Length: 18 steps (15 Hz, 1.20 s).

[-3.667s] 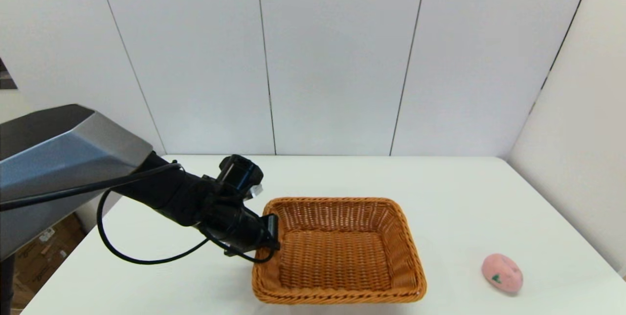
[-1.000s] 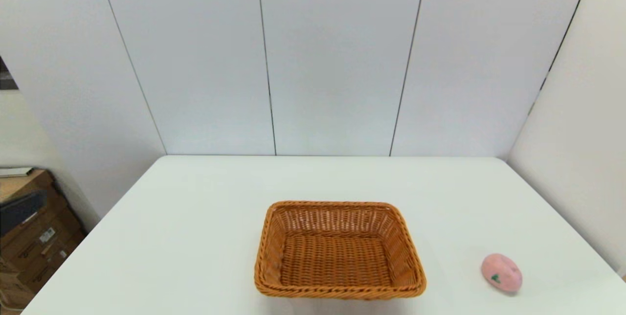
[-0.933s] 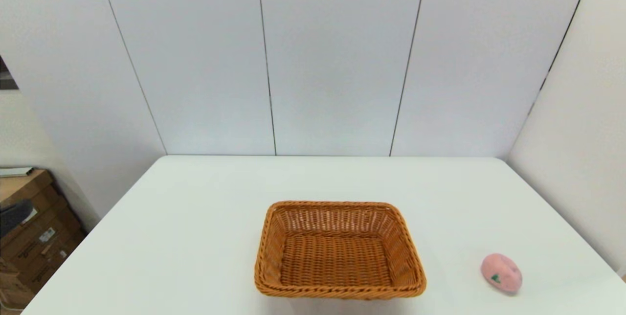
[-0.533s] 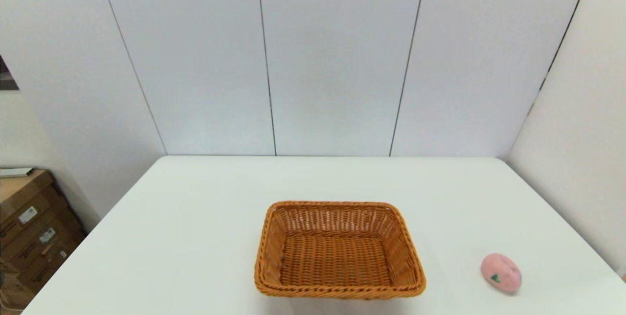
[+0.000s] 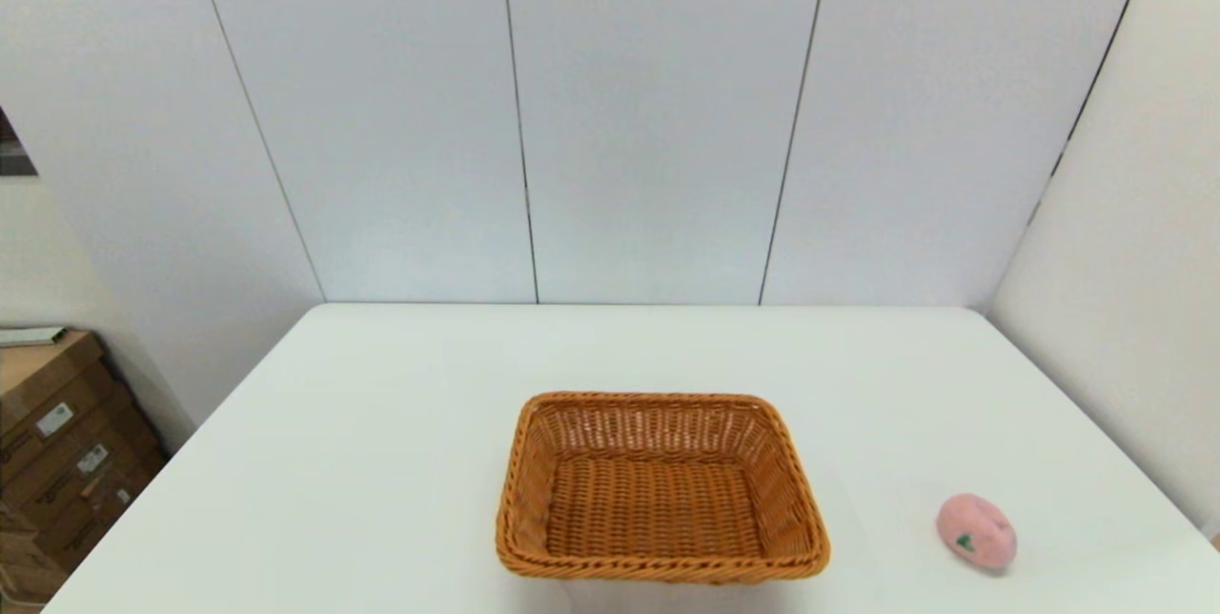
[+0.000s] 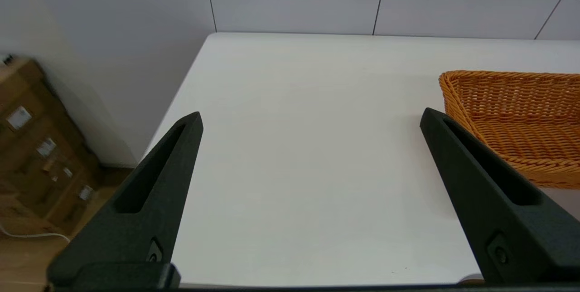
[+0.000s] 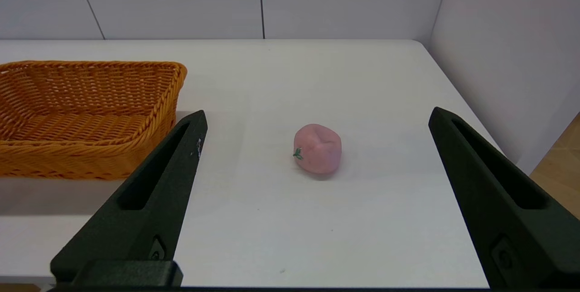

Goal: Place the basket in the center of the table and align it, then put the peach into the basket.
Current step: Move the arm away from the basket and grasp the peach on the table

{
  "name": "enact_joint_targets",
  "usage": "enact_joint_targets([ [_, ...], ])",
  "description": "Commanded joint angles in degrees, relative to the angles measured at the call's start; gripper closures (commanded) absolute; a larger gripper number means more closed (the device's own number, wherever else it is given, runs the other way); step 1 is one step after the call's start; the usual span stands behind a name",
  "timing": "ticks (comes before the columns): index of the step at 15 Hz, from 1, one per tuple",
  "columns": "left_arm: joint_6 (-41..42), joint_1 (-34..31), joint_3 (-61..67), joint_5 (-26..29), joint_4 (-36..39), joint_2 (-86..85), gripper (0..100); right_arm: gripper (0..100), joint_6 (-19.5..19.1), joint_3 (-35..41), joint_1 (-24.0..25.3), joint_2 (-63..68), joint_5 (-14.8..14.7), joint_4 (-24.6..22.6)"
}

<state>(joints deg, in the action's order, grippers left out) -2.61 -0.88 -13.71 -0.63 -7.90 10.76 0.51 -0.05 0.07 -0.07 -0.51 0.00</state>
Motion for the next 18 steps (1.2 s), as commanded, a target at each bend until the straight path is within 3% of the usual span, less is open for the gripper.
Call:
enact_joint_targets([
  [1, -0.2, 0.7, 7.5, 0.2, 3.6, -6.8, 0, 0, 0.0, 0.0, 0.0, 0.0, 0.0, 0.0],
  [15, -1.1, 0.9, 12.7, -0.9, 5.8, -10.9, 0, 0, -0.5, 0.0, 0.0, 0.0, 0.1, -0.1],
  [18, -1.0, 0.9, 12.7, -0.9, 5.8, -10.9, 0, 0, -0.5, -2.8, 0.0, 0.1, 0.1, 2.9],
])
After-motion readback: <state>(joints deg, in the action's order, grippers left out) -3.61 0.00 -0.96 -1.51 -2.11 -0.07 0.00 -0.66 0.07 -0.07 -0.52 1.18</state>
